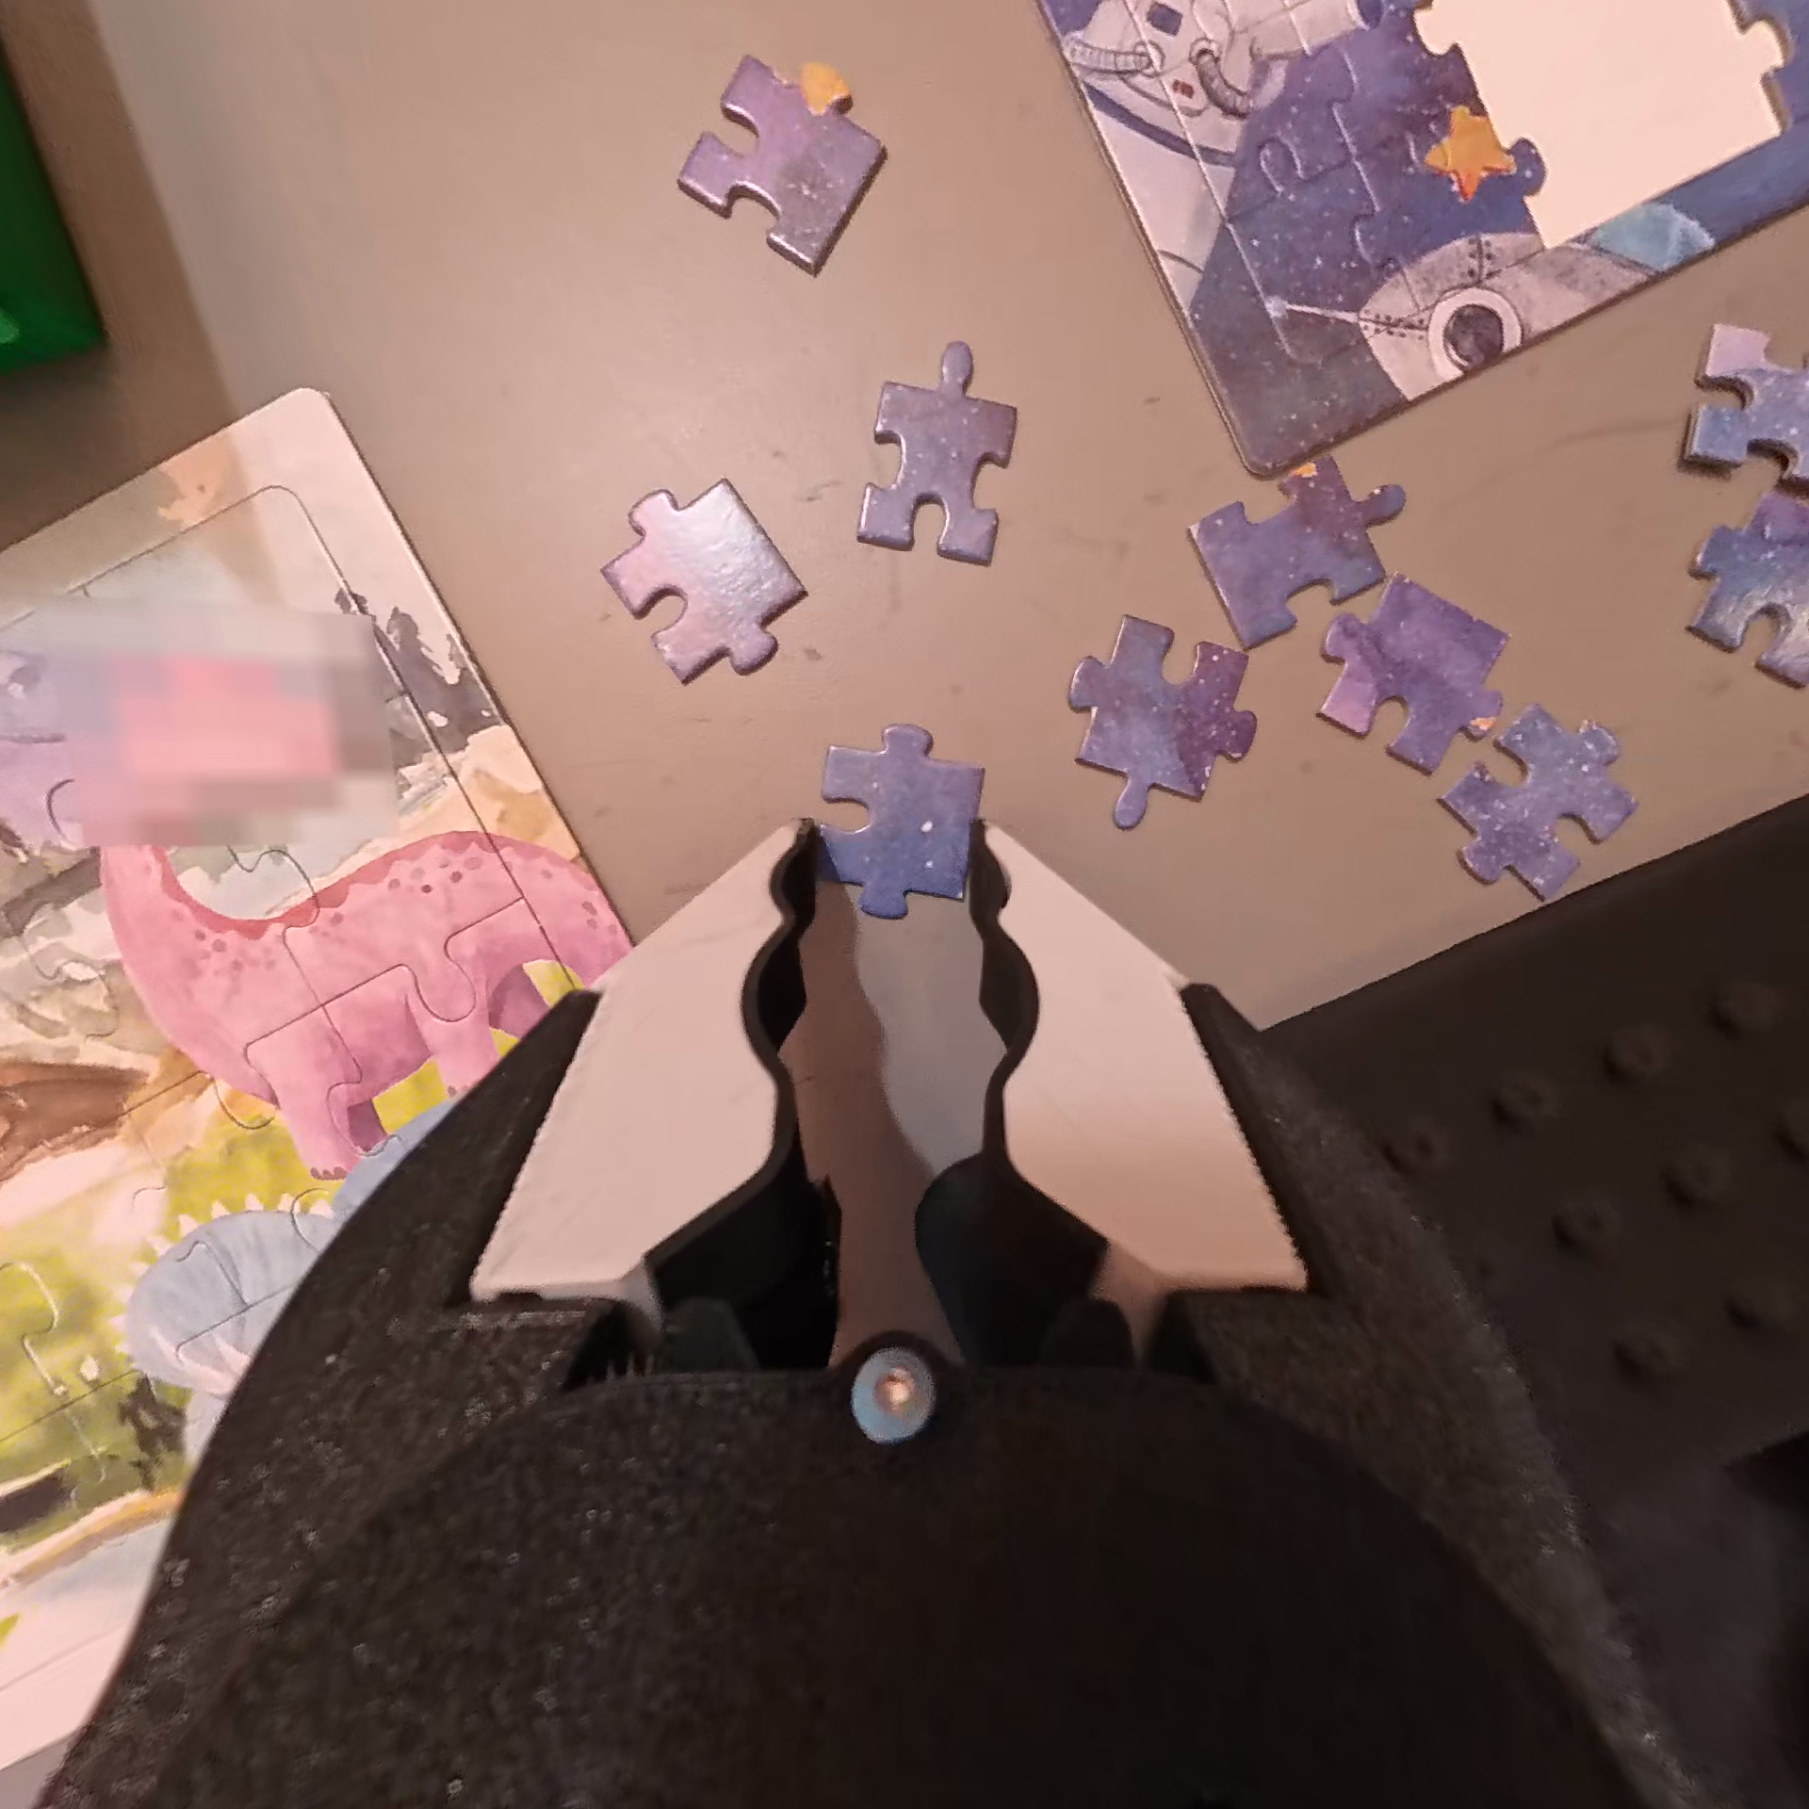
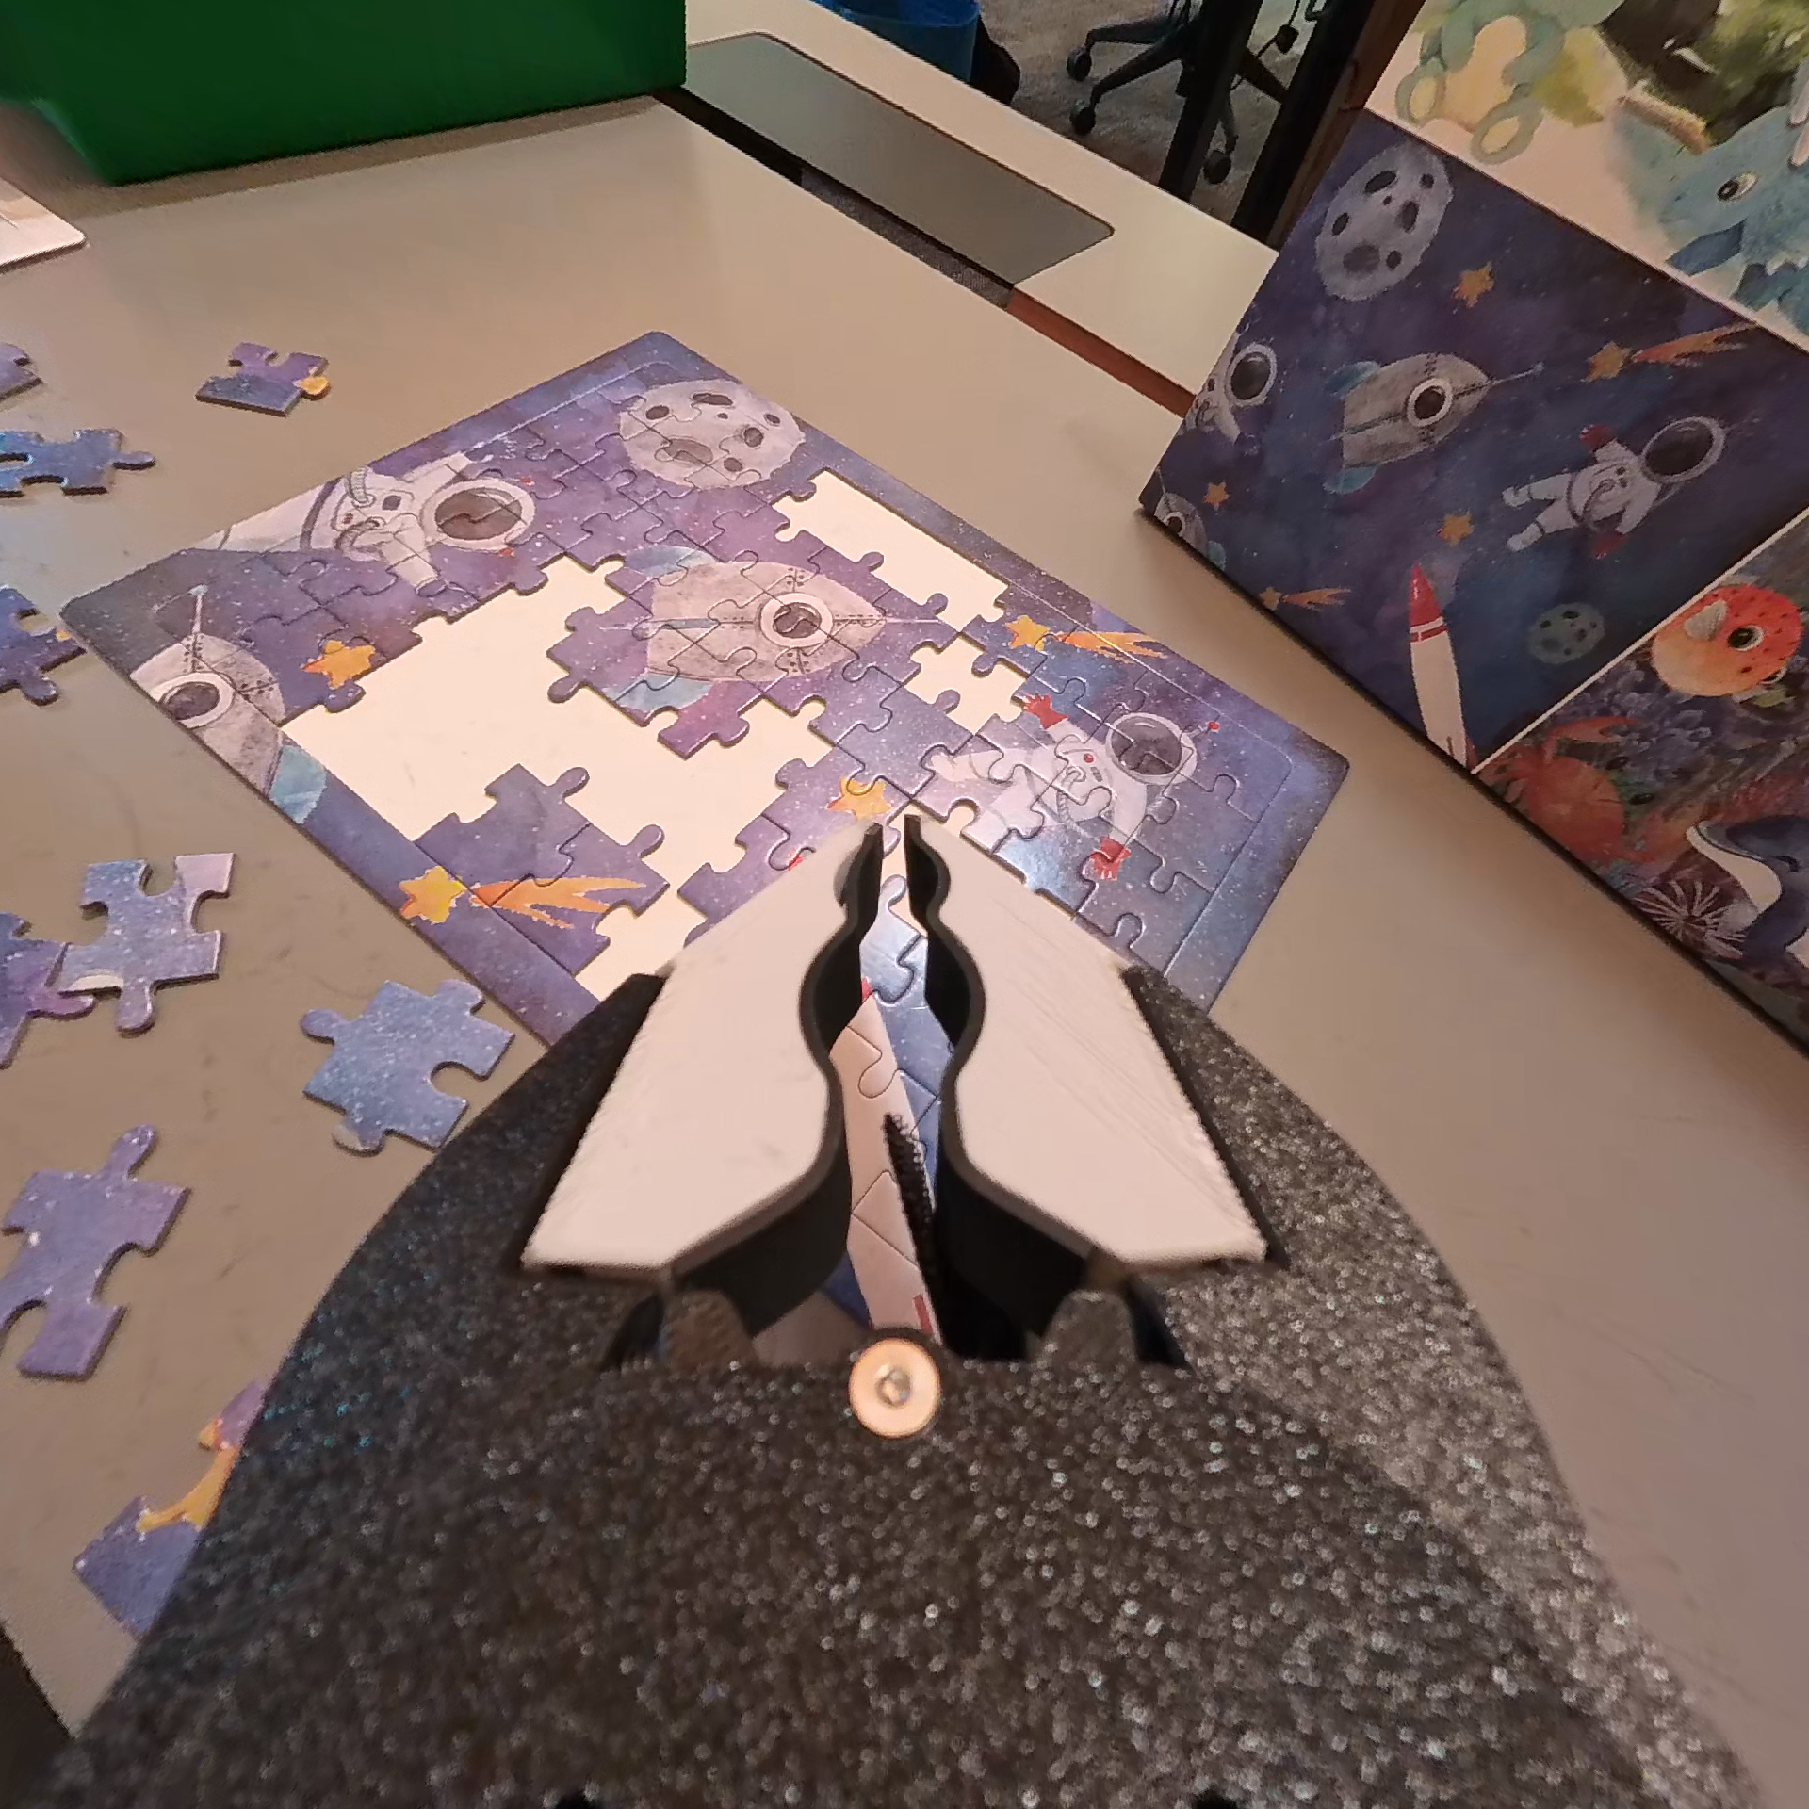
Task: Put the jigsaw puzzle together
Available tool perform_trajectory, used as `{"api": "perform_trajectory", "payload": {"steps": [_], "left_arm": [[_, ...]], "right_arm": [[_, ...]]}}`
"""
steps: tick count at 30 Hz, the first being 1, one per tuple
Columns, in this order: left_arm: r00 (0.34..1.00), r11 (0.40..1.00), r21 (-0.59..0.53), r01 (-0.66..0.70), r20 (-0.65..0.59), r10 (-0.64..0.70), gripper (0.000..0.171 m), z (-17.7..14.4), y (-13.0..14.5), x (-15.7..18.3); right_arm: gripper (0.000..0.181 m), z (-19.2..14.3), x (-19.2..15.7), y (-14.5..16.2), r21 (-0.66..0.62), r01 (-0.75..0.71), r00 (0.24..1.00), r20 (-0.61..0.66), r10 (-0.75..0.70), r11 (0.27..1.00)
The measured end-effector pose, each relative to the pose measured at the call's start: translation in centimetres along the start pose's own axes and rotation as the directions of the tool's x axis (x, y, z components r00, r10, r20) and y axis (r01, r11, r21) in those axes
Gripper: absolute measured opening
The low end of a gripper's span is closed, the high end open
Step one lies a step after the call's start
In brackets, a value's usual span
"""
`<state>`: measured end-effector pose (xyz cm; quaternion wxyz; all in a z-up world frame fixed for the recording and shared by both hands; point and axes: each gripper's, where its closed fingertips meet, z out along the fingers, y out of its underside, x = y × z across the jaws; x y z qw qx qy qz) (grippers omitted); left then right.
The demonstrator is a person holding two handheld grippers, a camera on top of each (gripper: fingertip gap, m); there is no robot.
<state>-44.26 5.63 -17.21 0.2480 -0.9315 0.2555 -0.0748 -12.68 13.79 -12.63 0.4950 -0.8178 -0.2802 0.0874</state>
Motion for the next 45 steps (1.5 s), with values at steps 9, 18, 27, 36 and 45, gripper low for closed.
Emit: {"api": "perform_trajectory", "payload": {"steps": [9, 18, 27, 36, 45], "left_arm": [[0.987, 0.988, -0.014, -0.155, 0.04, 0.156, 0.031, -0.4, -1.2, 0.1], [0.888, 0.896, 0.114, -0.43, -0.127, 0.442, 0.031, 0.7, -9.3, 6.3], [0.718, 0.784, 0.139, -0.604, -0.331, 0.612, 0.031, 4.9, -11.8, 12.3], [0.615, 0.711, 0.159, -0.685, -0.397, 0.681, 0.031, 6.7, -12.7, 15.7], [0.598, 0.69, 0.147, -0.709, -0.393, 0.698, 0.031, 6.9, -12.3, 15.5]], "right_arm": [[0.004, 0.0, 0.0, 0.0, 0.002, 0.0, 1.0, -0.001, 0.0, 1.0], [0.004, -0.9, -3.4, -1.5, 0.085, 0.038, 0.989, 0.141, -0.05, 0.996], [0.005, -0.4, -6.7, -1.0, 0.043, -0.012, 0.939, 0.343, -0.003, 0.999], [0.006, 0.1, -5.3, -0.4, -0.001, -0.07, 0.943, 0.325, 0.066, 0.998], [0.006, 0.1, -5.6, -0.3, -0.006, -0.05, 0.942, 0.332, 0.05, 0.999]]}}
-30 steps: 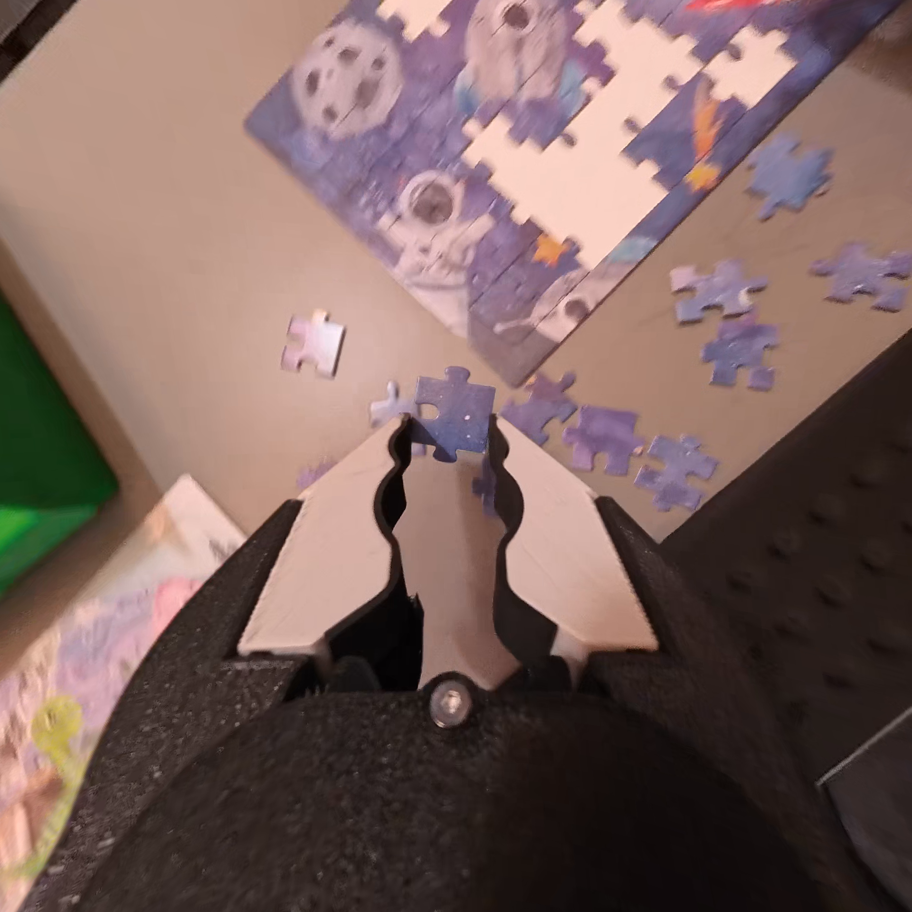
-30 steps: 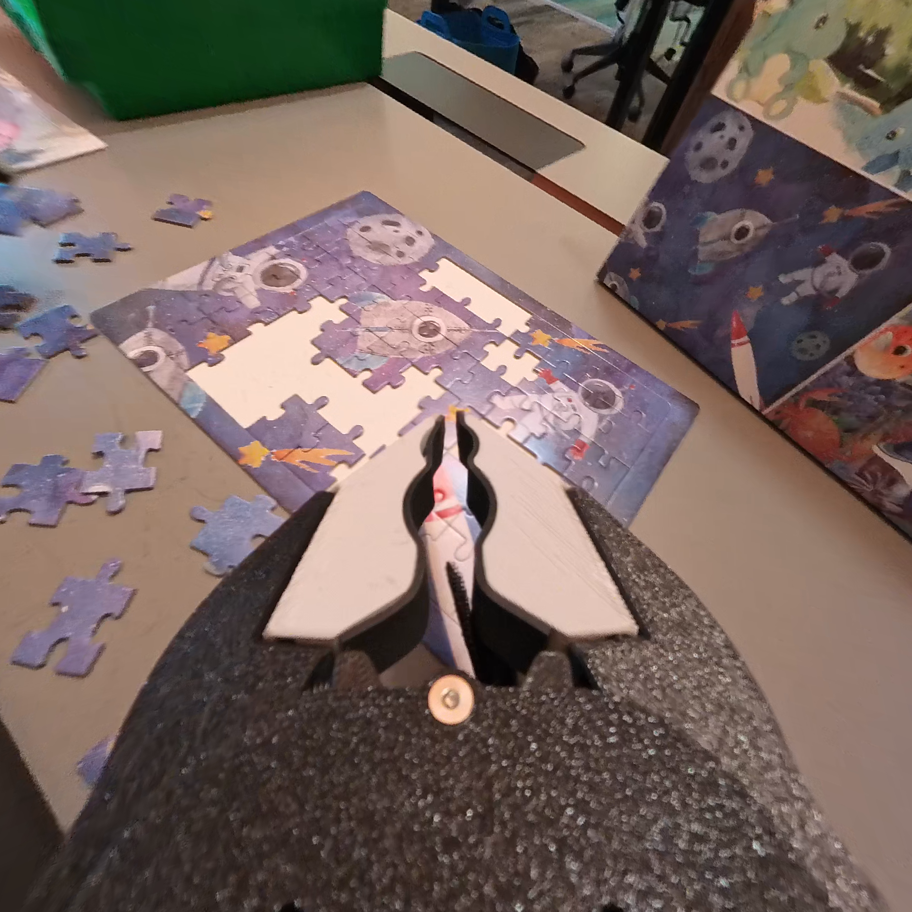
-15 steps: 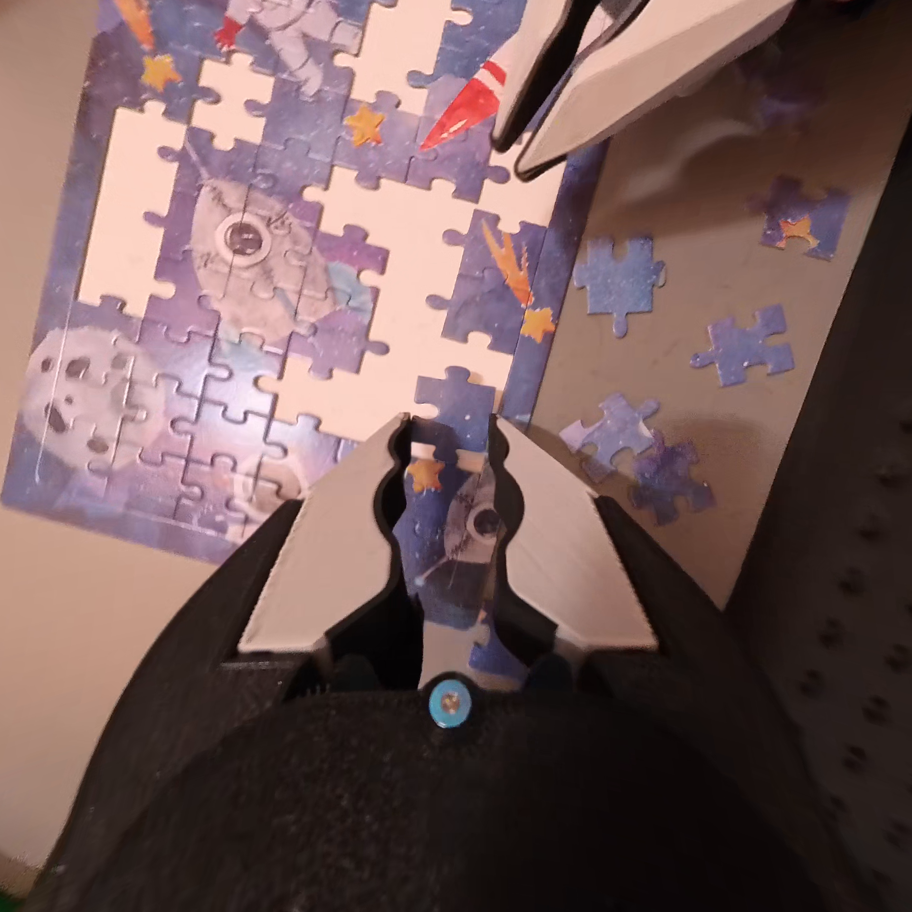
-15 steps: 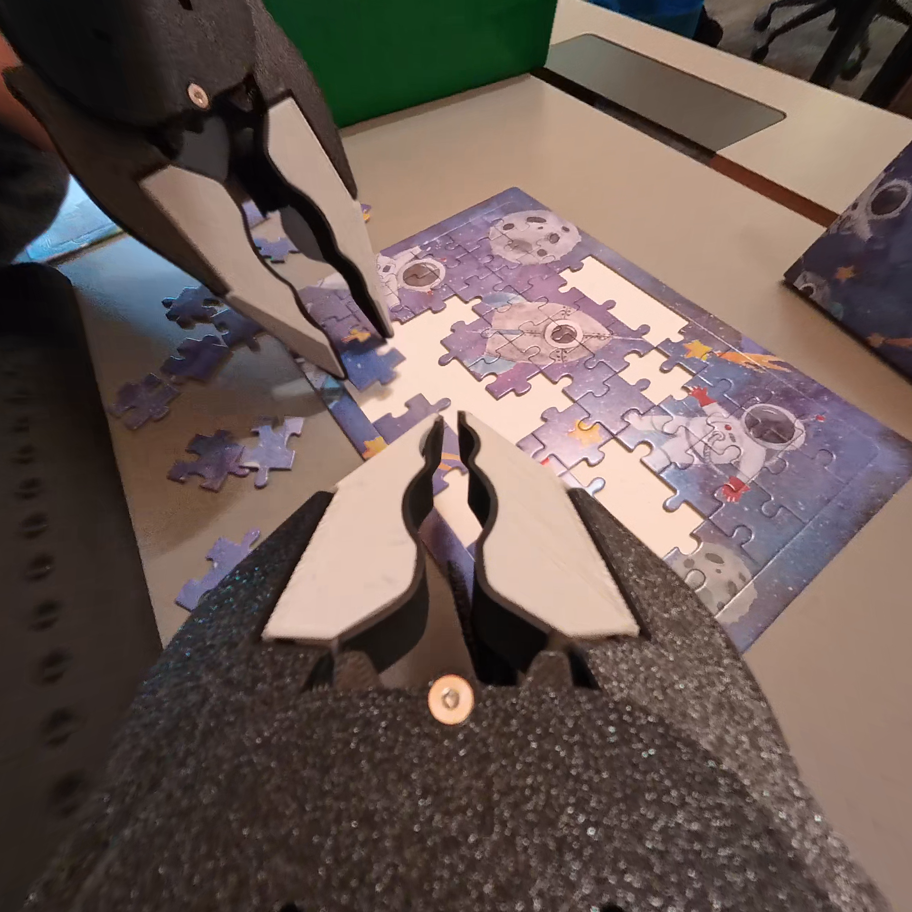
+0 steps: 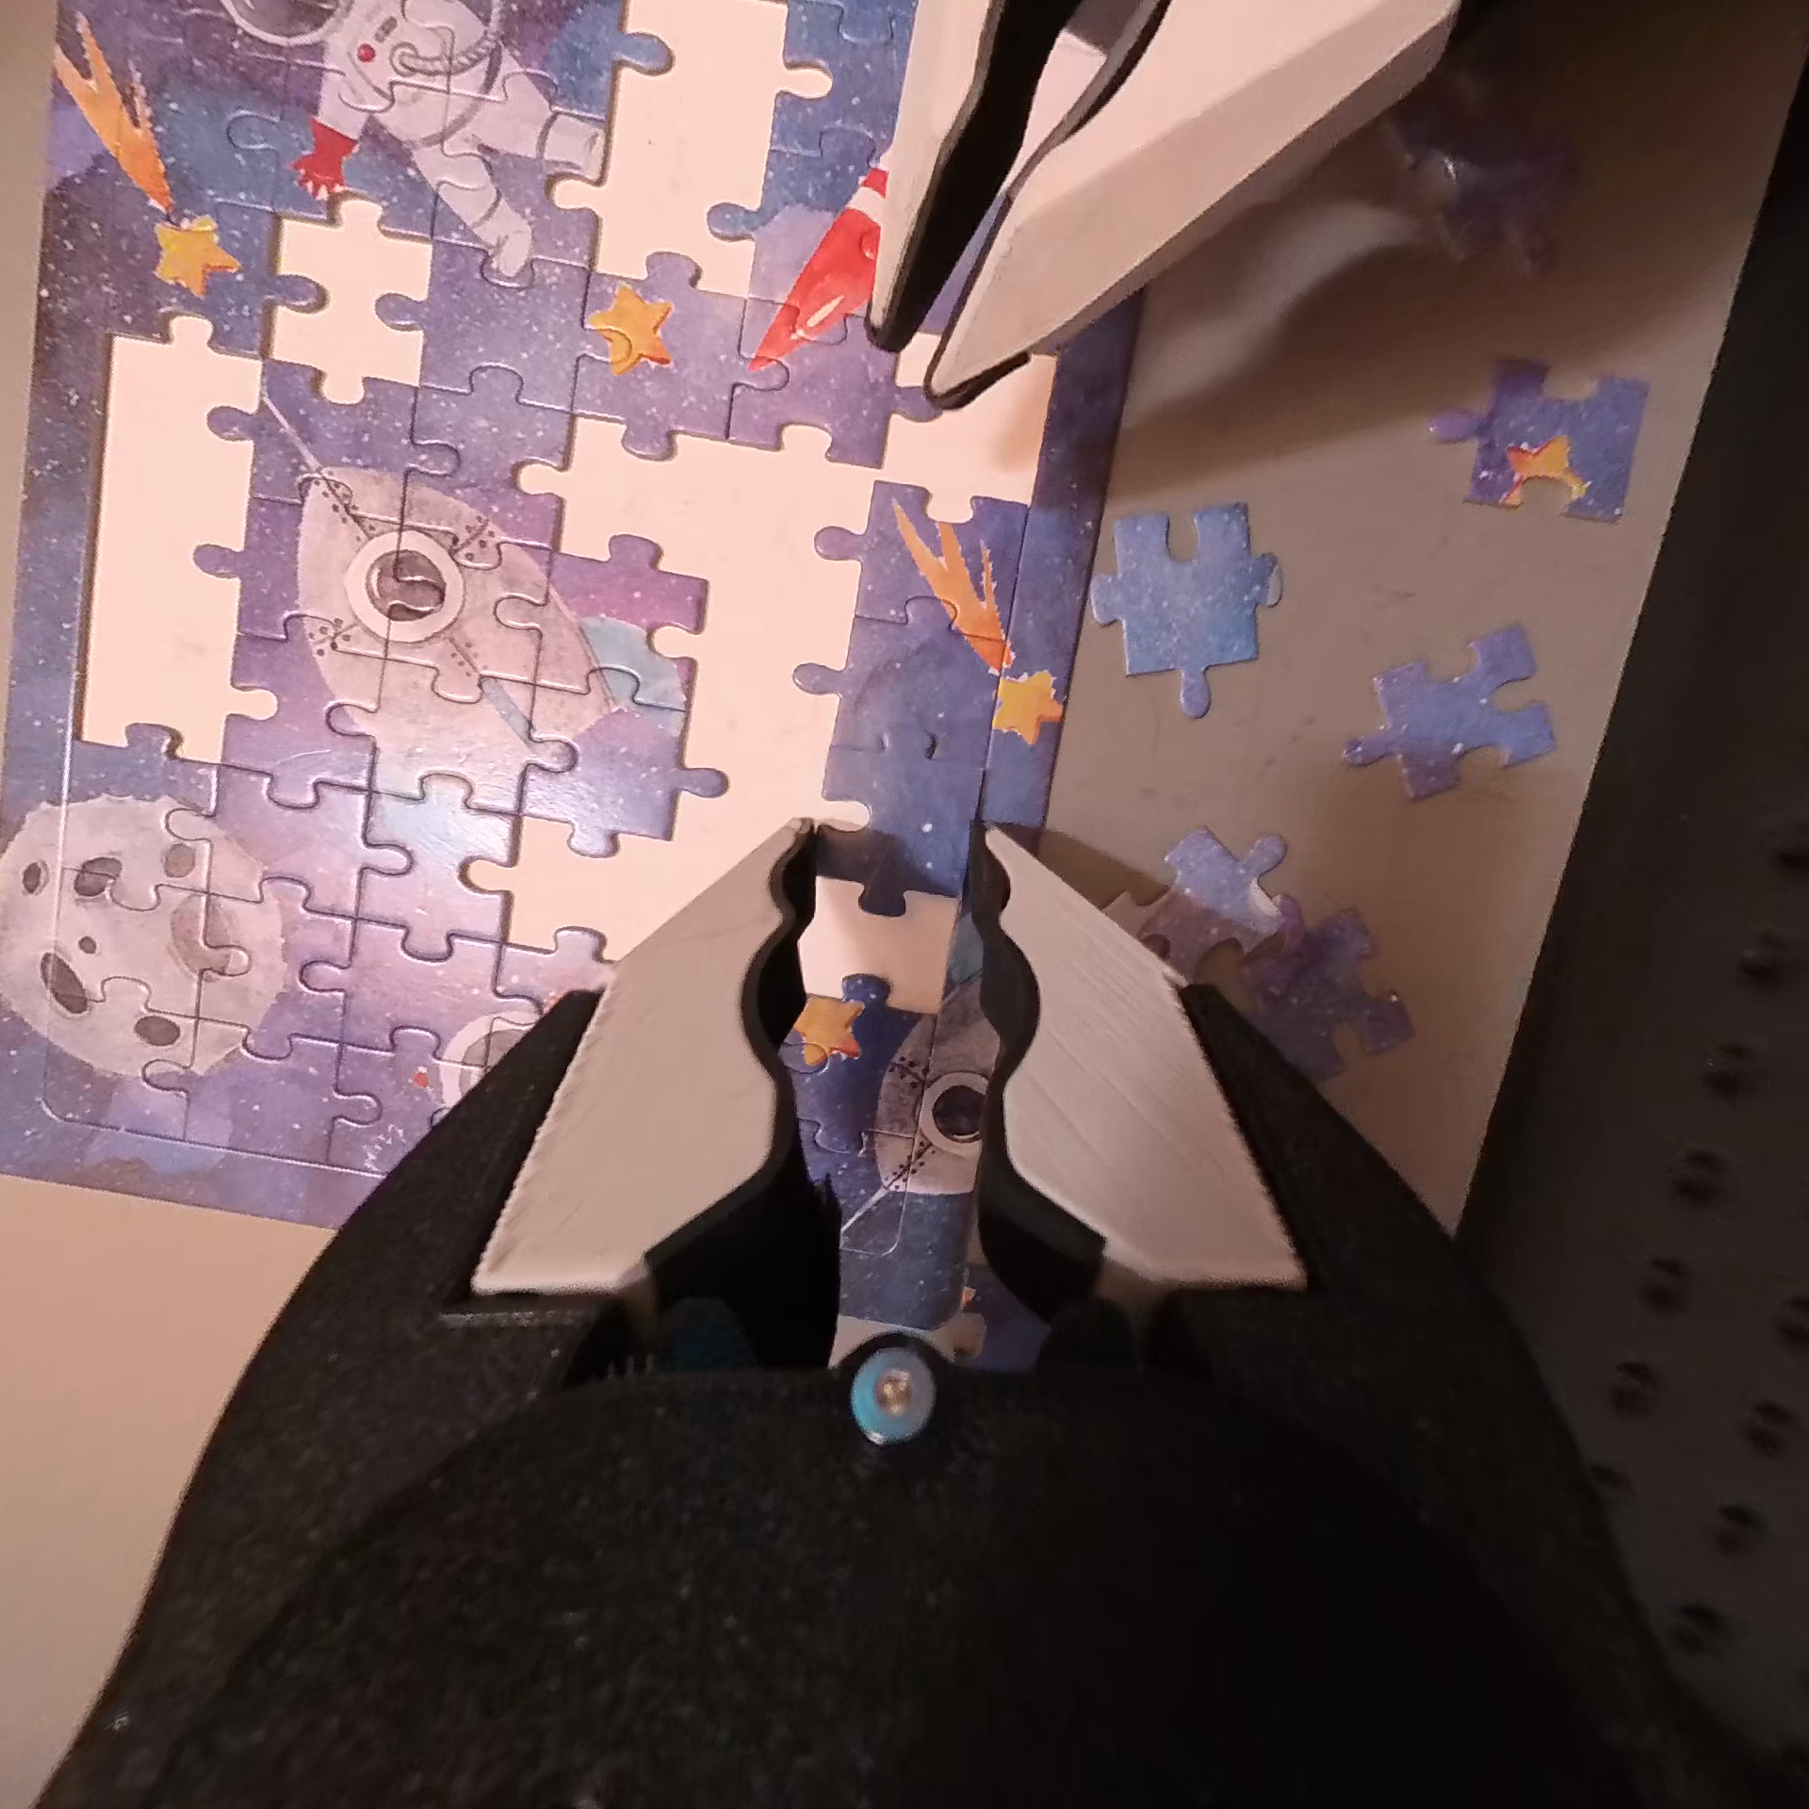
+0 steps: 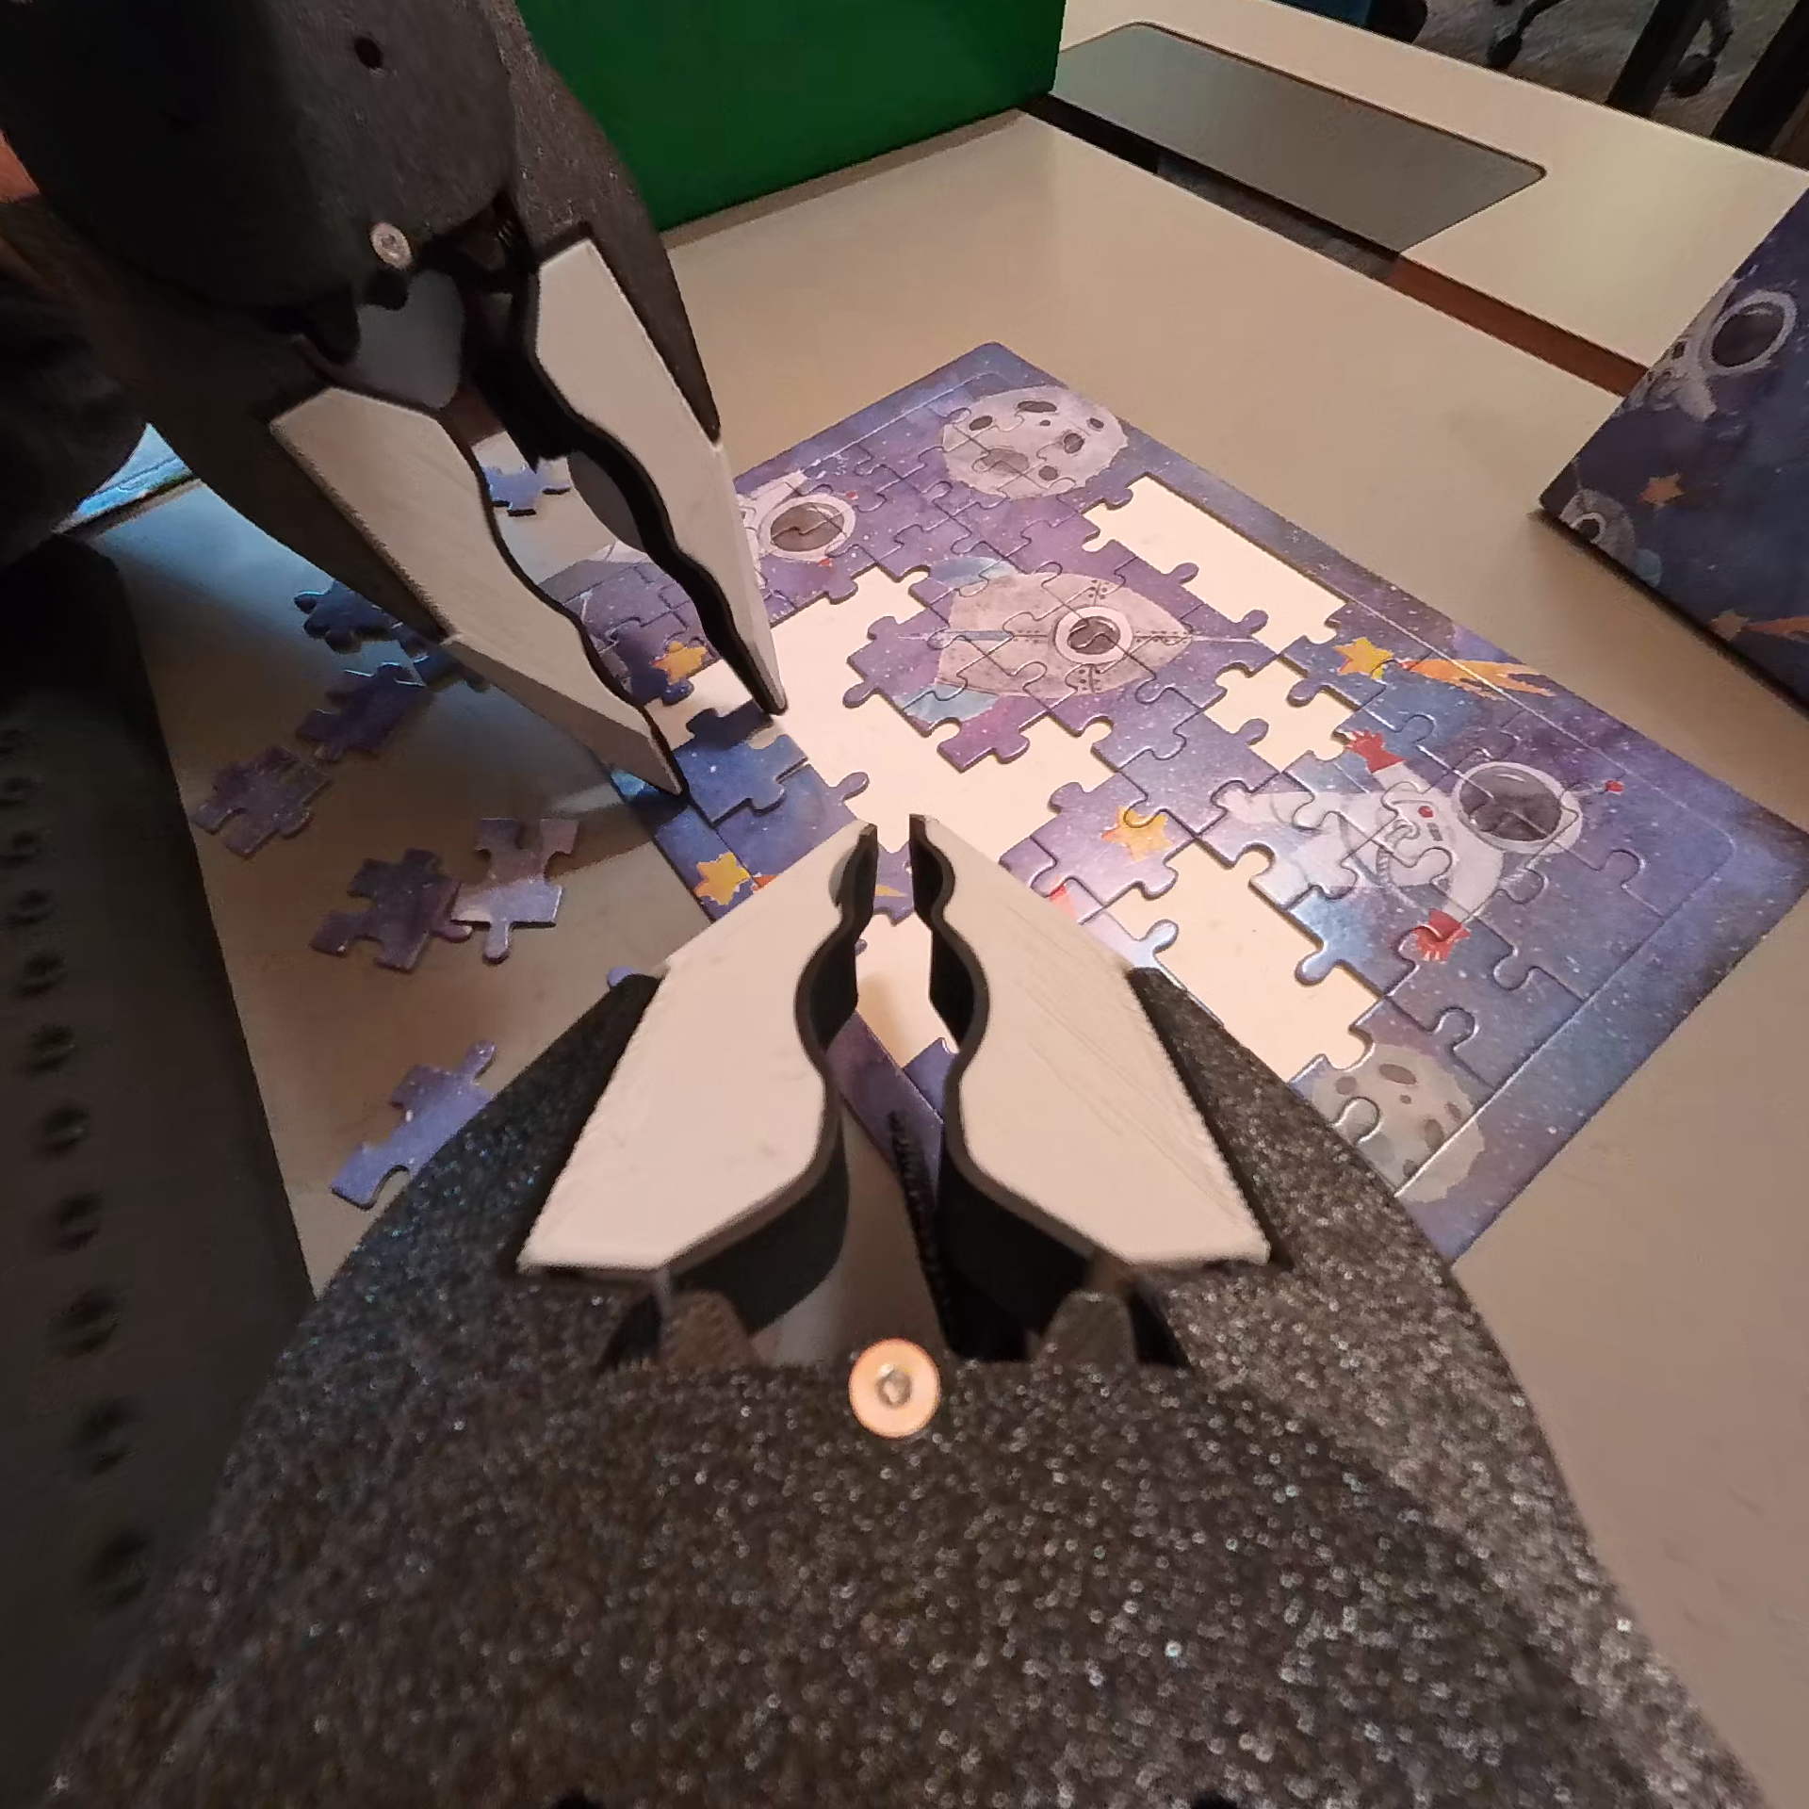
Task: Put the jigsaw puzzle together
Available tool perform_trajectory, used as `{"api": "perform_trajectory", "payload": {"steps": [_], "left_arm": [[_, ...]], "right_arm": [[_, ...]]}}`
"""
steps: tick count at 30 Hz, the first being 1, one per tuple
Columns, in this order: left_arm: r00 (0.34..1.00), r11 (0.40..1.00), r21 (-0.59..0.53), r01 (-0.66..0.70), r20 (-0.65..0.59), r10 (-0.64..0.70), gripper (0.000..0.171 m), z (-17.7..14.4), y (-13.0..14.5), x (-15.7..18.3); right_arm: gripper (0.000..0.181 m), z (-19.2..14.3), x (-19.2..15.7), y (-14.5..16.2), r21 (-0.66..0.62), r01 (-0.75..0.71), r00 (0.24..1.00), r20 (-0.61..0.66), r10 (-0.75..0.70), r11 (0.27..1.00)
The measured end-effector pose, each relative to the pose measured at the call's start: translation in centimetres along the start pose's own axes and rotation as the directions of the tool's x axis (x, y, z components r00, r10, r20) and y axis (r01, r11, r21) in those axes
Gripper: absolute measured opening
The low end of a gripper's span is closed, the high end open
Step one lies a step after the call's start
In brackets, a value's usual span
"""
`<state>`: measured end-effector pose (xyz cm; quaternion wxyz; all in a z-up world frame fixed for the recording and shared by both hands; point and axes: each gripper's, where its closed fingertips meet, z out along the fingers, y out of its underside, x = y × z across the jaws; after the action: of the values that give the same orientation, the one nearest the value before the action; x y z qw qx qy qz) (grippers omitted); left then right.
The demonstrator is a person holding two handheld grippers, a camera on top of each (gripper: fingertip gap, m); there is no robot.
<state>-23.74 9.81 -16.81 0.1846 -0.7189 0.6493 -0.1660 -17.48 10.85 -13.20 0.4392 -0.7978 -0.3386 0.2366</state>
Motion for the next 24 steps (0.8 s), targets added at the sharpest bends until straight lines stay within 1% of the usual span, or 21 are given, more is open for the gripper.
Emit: {"api": "perform_trajectory", "payload": {"steps": [24], "left_arm": [[1.0, 1.0, -0.01, -0.002, -0.03, 0.002, 0.031, 0.07, 0.19, -0.02]], "right_arm": [[0.006, 0.08, -0.17, 0.14, -0.009, 0.006, 1.0, 0.004, -0.006, 1.0]]}}
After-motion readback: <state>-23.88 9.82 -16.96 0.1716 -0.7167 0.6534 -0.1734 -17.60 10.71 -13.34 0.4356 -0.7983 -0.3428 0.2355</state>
